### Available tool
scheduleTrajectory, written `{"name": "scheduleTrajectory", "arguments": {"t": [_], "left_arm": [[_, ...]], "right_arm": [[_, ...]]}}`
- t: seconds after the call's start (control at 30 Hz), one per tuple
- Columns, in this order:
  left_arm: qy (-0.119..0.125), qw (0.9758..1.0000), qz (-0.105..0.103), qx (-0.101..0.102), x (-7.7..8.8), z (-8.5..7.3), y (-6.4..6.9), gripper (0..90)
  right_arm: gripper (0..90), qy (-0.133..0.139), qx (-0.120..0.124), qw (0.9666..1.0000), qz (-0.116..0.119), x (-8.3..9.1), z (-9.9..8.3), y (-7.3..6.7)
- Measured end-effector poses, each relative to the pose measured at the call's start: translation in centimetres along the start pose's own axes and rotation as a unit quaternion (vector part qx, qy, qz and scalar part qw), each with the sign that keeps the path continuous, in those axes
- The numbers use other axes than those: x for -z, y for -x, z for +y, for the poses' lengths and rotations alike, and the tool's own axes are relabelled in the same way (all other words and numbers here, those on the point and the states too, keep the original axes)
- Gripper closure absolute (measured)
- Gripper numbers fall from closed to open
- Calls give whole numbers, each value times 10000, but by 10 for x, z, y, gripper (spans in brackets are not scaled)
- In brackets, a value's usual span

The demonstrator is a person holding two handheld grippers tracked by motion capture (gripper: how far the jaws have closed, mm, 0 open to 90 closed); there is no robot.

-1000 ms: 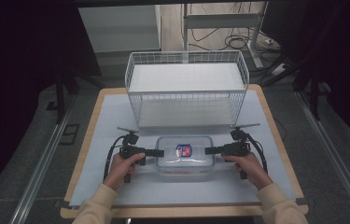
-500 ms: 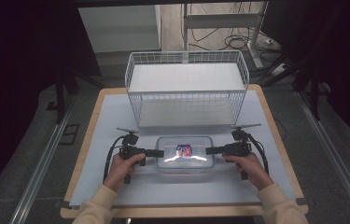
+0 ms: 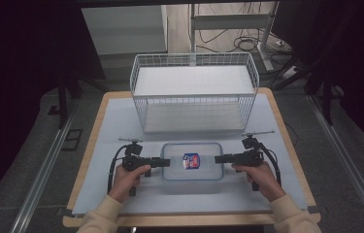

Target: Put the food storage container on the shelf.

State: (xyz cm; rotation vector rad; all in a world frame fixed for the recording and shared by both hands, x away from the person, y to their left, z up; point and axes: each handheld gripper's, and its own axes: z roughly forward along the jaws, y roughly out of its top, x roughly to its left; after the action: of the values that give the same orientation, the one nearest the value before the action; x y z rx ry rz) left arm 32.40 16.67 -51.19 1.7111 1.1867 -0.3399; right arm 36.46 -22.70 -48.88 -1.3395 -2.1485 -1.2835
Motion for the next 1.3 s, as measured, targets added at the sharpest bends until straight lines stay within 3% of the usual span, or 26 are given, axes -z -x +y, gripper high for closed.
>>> {"name": "scheduleTrajectory", "arguments": {"t": [0.23, 0.73, 1.07, 1.3], "left_arm": [[117, 9996, 118, -223, 4, -9, 11, 473], [183, 9992, 180, -323, 6, -12, 16, 486], [238, 9988, 179, -376, 6, -8, 18, 493], [348, 9981, 179, -480, 10, 3, 26, 494]], "right_arm": [[528, 279, 362, 9990, -18, 6, -13, -8], [548, 553, 217, 9982, 72, 8, -20, -9], [549, 679, 368, 9970, 44, 11, -19, -10], [549, 843, 472, 9953, 41, 18, -11, -16]]}}
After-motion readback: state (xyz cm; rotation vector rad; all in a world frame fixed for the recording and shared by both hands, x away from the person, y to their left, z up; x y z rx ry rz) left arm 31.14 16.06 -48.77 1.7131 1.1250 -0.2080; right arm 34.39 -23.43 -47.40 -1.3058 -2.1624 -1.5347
